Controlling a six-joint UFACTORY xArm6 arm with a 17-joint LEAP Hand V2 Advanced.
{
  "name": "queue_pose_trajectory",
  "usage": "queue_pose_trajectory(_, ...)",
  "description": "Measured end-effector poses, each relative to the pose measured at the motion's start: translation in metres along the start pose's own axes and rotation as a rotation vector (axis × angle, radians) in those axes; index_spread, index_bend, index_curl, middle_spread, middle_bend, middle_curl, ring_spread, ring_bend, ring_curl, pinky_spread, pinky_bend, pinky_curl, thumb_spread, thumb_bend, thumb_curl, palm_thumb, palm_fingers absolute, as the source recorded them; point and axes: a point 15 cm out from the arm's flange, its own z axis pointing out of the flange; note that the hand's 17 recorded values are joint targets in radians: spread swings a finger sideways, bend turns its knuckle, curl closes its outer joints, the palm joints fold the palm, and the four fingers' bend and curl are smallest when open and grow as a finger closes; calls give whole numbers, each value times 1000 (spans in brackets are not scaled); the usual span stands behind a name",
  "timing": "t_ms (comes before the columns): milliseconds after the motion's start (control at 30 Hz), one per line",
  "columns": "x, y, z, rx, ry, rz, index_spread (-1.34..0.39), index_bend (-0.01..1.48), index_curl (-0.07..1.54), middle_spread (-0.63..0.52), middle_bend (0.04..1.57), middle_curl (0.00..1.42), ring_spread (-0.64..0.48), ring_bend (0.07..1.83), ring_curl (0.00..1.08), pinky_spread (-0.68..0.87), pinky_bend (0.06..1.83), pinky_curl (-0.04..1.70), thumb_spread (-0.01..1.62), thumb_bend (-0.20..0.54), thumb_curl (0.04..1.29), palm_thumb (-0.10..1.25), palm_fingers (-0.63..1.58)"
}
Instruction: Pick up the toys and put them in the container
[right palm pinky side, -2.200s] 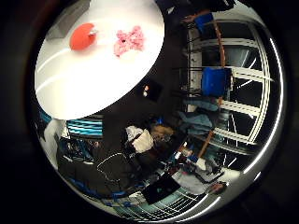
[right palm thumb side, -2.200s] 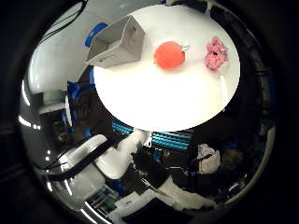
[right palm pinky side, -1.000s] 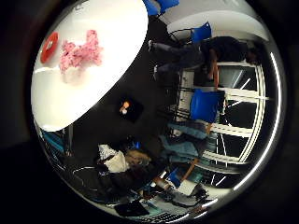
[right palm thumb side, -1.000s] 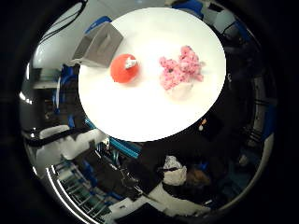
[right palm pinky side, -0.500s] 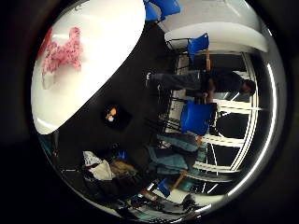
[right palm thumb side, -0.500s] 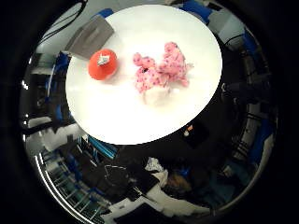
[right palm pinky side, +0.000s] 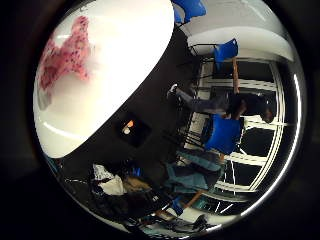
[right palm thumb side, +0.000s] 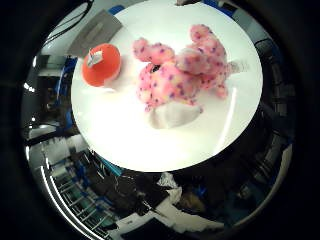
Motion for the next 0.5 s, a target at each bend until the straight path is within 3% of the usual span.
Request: queue_pose_trajectory(500,-34,-39,47,-16,-79,-24,-395,136,208,2,210,319,165,387,264,399,576,312,907,-32,295,325,42)
